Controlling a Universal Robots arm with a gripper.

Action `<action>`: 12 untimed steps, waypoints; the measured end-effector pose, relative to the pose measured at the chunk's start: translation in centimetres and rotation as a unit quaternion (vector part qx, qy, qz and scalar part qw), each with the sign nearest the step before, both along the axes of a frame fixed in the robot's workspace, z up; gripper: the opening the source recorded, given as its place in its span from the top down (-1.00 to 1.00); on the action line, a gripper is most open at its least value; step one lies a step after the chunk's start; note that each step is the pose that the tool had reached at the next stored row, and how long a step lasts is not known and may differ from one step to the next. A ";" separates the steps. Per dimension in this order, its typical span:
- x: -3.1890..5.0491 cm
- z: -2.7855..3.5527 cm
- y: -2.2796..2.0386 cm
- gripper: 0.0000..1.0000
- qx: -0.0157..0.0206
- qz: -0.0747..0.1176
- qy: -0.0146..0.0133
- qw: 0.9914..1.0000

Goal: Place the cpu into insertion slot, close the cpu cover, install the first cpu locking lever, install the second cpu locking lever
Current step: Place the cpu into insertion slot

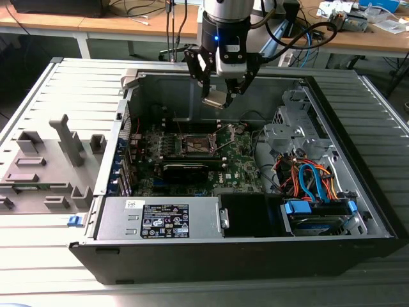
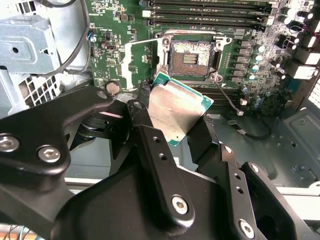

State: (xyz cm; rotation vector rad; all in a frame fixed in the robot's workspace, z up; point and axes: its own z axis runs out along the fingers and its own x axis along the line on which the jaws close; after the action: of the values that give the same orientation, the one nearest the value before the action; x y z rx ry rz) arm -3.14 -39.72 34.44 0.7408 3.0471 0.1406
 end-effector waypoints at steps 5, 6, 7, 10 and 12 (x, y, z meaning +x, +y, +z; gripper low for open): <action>0.00 0.00 0.00 -0.09 0.000 -0.004 0.000 1.000; 0.00 0.00 0.00 -0.09 0.000 -0.005 0.000 1.000; 0.00 0.00 0.00 -0.09 0.000 -0.006 0.000 1.000; 0.00 0.00 0.00 -0.09 0.000 -0.009 0.000 1.000; 0.00 0.00 0.00 -0.09 0.000 -0.011 0.000 1.000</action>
State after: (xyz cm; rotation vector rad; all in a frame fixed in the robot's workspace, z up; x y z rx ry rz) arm -3.14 -39.72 34.44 0.7741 3.0378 0.1402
